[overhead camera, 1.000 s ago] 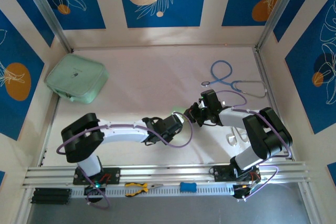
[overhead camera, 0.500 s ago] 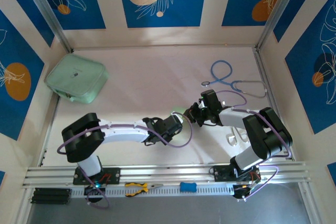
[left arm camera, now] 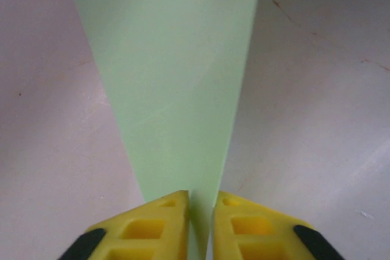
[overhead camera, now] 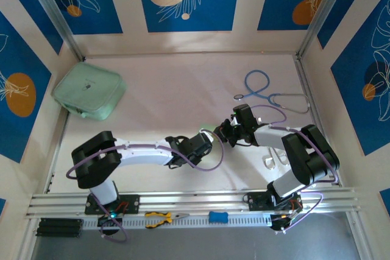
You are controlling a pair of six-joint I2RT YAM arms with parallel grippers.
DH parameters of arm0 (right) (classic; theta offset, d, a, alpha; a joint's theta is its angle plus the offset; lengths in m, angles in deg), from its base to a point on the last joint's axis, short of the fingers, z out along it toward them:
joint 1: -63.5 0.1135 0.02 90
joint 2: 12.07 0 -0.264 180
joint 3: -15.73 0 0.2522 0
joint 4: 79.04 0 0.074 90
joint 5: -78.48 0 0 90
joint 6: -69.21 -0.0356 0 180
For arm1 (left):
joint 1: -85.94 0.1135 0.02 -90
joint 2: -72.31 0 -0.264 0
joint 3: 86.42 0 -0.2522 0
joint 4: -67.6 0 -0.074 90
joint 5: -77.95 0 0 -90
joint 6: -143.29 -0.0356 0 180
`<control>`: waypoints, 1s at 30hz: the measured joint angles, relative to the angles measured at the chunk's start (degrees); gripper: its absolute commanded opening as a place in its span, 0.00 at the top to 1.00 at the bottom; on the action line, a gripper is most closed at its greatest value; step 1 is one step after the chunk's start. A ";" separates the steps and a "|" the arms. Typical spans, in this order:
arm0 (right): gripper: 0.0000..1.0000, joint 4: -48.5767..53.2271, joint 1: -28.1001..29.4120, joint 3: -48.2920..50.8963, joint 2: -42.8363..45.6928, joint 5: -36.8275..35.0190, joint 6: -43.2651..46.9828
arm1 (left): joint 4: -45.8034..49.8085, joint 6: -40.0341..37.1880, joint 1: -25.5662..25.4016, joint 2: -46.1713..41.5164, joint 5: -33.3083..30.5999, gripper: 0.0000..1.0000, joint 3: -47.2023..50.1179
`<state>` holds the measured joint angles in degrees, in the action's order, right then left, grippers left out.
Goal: Fold a paper plane with a square sheet of paper (pick it up from the middle)
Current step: Fold the wing for the fifth time at the center of the table.
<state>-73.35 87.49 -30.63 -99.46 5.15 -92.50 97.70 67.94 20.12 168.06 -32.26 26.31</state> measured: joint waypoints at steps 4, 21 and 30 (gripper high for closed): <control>0.96 0.02 0.00 0.02 0.09 0.00 0.00 | -0.09 0.15 0.00 0.00 0.02 0.93 0.00; 0.51 10.75 -1.01 1.40 17.49 -6.45 5.90 | -2.78 3.87 2.73 0.92 6.93 1.00 0.70; 0.54 13.77 -1.38 7.52 27.41 -10.05 6.32 | -7.65 6.64 8.57 0.92 16.63 1.00 3.28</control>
<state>-59.58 86.11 -23.11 -72.06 -4.91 -86.18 90.05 74.59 28.69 168.97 -15.62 29.59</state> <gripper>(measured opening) 0.467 0.064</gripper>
